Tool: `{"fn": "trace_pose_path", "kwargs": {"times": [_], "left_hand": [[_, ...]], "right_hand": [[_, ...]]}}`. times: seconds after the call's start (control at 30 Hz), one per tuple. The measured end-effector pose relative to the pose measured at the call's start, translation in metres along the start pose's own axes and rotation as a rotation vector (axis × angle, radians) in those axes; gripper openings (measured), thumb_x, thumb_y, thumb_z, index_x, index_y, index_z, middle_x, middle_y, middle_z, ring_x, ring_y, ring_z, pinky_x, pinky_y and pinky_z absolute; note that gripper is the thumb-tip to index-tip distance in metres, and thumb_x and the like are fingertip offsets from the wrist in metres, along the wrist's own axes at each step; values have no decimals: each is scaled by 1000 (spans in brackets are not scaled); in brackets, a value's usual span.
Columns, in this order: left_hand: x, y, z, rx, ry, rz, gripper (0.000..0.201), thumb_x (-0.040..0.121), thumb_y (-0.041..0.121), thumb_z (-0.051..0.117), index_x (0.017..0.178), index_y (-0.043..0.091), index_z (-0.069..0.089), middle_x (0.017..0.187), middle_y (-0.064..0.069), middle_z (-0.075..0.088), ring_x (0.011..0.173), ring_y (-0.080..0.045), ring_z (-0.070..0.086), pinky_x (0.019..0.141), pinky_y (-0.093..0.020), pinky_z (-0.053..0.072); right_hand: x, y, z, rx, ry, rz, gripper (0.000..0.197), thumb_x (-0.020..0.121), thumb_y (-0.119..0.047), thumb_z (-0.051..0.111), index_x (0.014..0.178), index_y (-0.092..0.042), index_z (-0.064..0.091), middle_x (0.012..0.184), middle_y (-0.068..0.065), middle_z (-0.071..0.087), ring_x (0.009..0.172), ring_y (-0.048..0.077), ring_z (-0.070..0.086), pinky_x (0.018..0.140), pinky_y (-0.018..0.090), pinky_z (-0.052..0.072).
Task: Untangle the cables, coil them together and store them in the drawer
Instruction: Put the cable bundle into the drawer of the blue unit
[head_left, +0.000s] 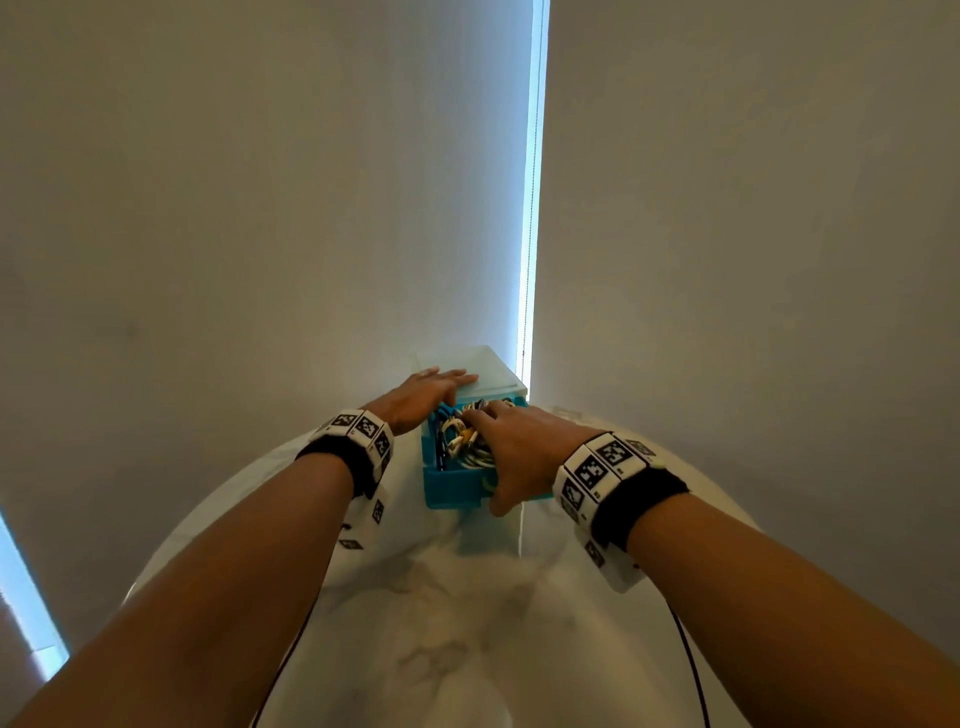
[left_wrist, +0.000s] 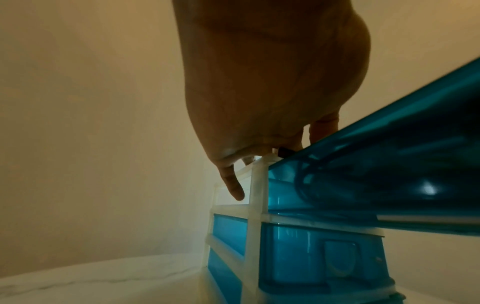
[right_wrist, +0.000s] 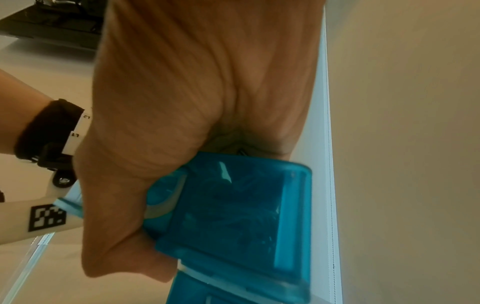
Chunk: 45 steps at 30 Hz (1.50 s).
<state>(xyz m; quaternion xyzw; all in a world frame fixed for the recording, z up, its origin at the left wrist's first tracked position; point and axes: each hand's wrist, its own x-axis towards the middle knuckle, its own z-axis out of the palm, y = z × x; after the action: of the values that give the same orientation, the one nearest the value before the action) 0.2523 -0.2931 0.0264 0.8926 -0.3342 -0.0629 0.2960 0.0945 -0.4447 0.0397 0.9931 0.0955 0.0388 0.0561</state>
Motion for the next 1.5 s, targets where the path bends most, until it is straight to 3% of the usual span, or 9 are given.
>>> {"fn": "trace_pose_path", "kwargs": {"times": [0.17, 0.33, 0.5, 0.63, 0.8, 0.93, 1.17, 1.37, 1.5], "left_hand": [[-7, 6, -3, -29, -25, -11, 78, 85, 33, 31, 163, 32, 41, 176, 3, 23, 163, -26, 8, 131, -55, 2], [-12, -4, -13, -273, -61, 7, 84, 74, 27, 37, 156, 27, 51, 177, -4, 20, 164, -30, 5, 132, -58, 9], [-15, -2, -20, -277, -108, -22, 85, 73, 32, 45, 158, 35, 49, 178, -9, 8, 162, -35, 13, 130, -50, 18], [-13, -3, -25, -256, -187, -26, 86, 75, 30, 54, 160, 40, 43, 179, -6, 3, 163, -33, 9, 129, -47, 17], [-6, -9, -34, -81, -218, -57, 74, 100, 14, 64, 159, 52, 40, 178, -4, 11, 162, -32, 14, 132, -53, 13], [-5, -1, -35, 51, -172, -47, 69, 100, 17, 64, 158, 49, 44, 171, 0, 33, 151, -29, 35, 126, -47, 26], [-11, 6, -21, -163, -61, 5, 51, 106, 15, 43, 155, 25, 55, 168, -1, 40, 152, -27, 34, 121, -42, 25], [-13, 3, -25, 32, -132, 9, 66, 104, 13, 60, 162, 37, 40, 172, 3, 30, 154, -25, 31, 126, -40, 22], [-12, 3, -29, 66, -143, -13, 68, 103, 12, 61, 163, 38, 39, 173, 5, 29, 154, -23, 31, 126, -40, 21]], "right_hand": [[-3, 3, 8, 82, -21, 45, 126, 69, -51, 94, 167, -25, 18, 165, 9, 27, 152, 35, 30, 122, 55, 41], [-3, 8, 11, 129, -37, 34, 132, 70, -45, 94, 168, -26, 9, 176, -2, -22, 164, 35, 4, 130, 56, 28], [-2, 11, 5, 139, -98, 42, 135, 71, -44, 94, 168, -21, 3, 175, 8, 20, 160, 33, 24, 125, 54, 37], [0, 14, 4, 150, -129, 26, 122, 71, -43, 93, 162, -23, 15, 171, 5, 26, 158, 30, 27, 122, 53, 40], [7, 16, 0, 89, -140, 21, 111, 64, -47, 95, 150, -25, 29, 150, 3, 49, 124, 23, 55, 98, 39, 52], [14, 16, -9, 109, -199, -4, 111, 62, -44, 97, 148, -23, 29, 141, 0, 47, 113, 23, 57, 95, 43, 59], [23, 18, -15, 88, -217, -35, 110, 60, -50, 97, 145, -22, 33, 135, -1, 46, 111, 23, 58, 91, 41, 61], [17, 28, 2, 146, -46, -54, 118, 55, -55, 92, 156, -27, 37, 150, -8, 17, 136, 29, 40, 109, 47, 52], [17, 30, 4, 90, 0, -87, 113, 64, -63, 87, 161, -31, 39, 141, -3, 29, 134, 24, 33, 112, 43, 47]]}}
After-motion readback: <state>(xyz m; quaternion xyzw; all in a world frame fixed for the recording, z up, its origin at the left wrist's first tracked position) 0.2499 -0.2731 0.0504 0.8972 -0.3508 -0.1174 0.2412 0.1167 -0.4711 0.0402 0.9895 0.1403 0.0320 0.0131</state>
